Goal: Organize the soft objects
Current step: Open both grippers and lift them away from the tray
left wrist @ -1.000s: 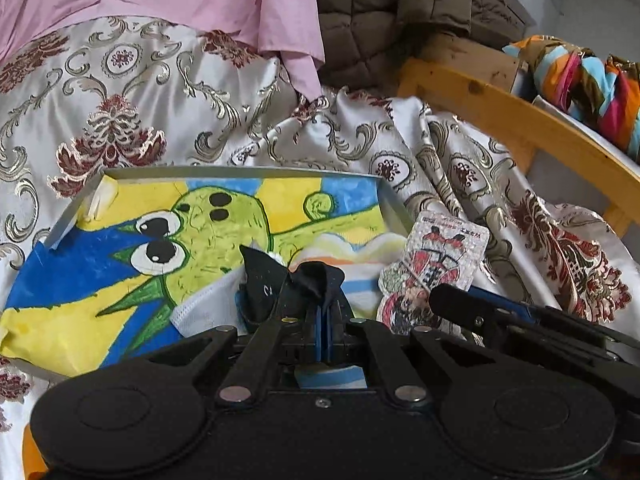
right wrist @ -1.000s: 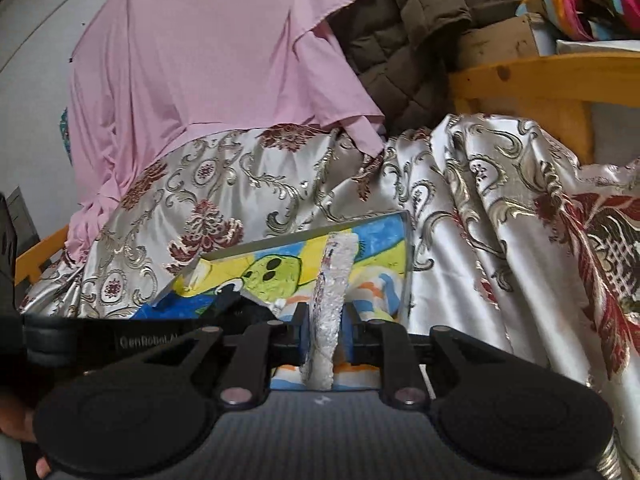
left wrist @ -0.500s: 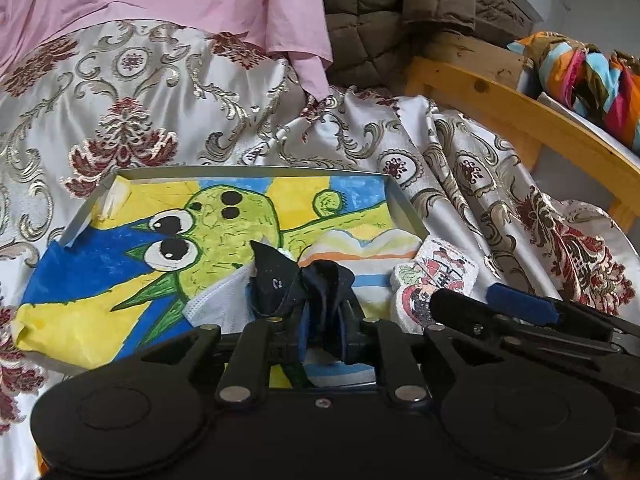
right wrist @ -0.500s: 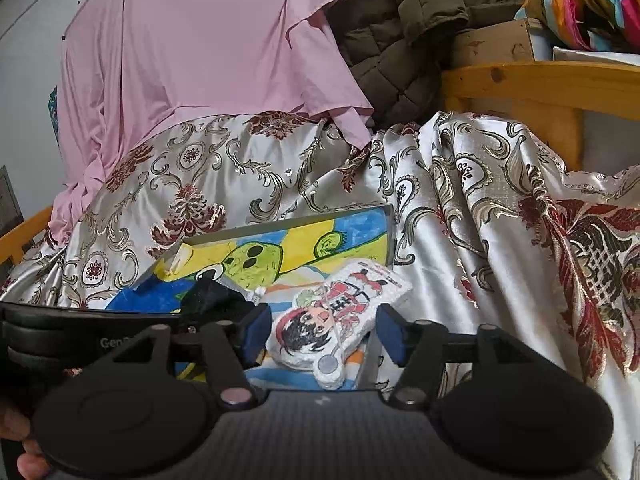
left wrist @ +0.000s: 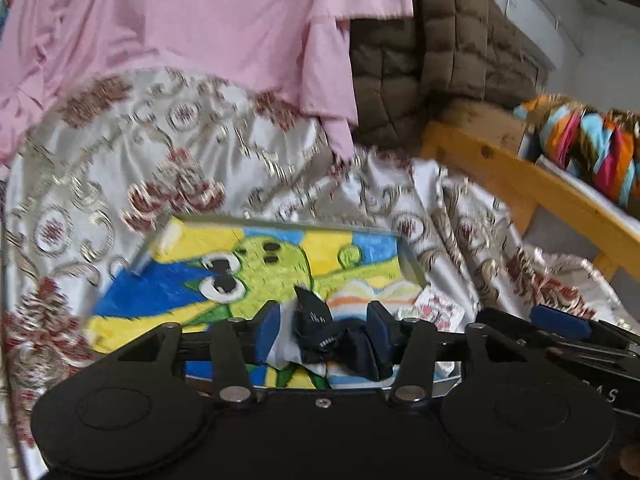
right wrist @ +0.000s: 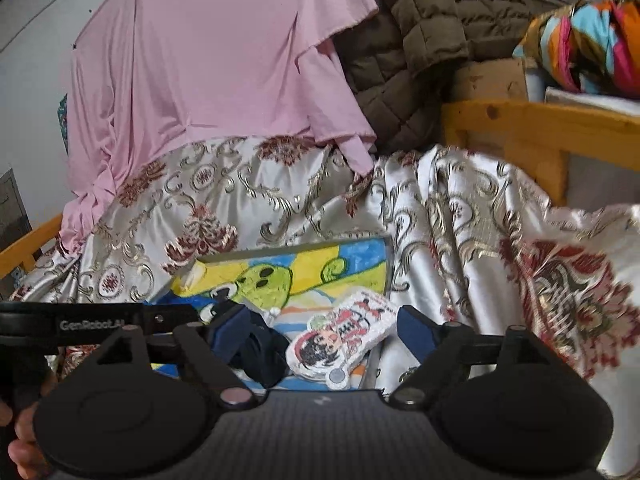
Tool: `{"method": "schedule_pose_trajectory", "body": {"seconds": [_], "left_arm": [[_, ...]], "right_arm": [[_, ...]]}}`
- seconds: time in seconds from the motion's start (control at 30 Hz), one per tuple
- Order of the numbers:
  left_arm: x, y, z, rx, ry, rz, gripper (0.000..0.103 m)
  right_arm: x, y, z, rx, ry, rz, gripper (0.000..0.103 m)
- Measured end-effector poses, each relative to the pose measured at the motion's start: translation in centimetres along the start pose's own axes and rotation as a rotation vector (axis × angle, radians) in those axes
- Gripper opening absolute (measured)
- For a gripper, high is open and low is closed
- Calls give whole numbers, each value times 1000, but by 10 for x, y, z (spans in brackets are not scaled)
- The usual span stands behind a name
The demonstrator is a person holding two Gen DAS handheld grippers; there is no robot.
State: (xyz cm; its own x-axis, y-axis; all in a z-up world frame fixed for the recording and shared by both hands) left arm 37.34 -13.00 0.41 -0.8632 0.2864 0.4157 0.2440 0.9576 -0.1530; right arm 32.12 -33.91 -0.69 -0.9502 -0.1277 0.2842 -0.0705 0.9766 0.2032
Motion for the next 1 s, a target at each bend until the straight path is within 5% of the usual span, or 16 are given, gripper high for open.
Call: {"method": "schedule_pose_trajectory", "body": {"seconds": [0.67,1.0], "left_arm": [[180,-12,-17,-23,-299,20,101],[245,-5,5,-33,-353,20,102]], "right_arm": [[146,60,-46,90,-251,-21,103],[200,89,-35,128,-330,-15,103]]}}
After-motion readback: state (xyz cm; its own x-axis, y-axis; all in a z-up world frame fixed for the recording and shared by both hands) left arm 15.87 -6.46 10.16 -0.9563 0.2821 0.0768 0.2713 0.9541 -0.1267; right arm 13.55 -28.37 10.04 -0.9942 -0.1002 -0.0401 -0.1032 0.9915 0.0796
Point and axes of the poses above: each gripper's, at about its wrist camera, not at the fingertips, and x roughly against the way its jaws point, y to its left, z to its underside, the point moved 2 cm from there along -x, roughly the way its jaws point, and after that the axes turned 5 degrees about -y, right-handed, at the moved point
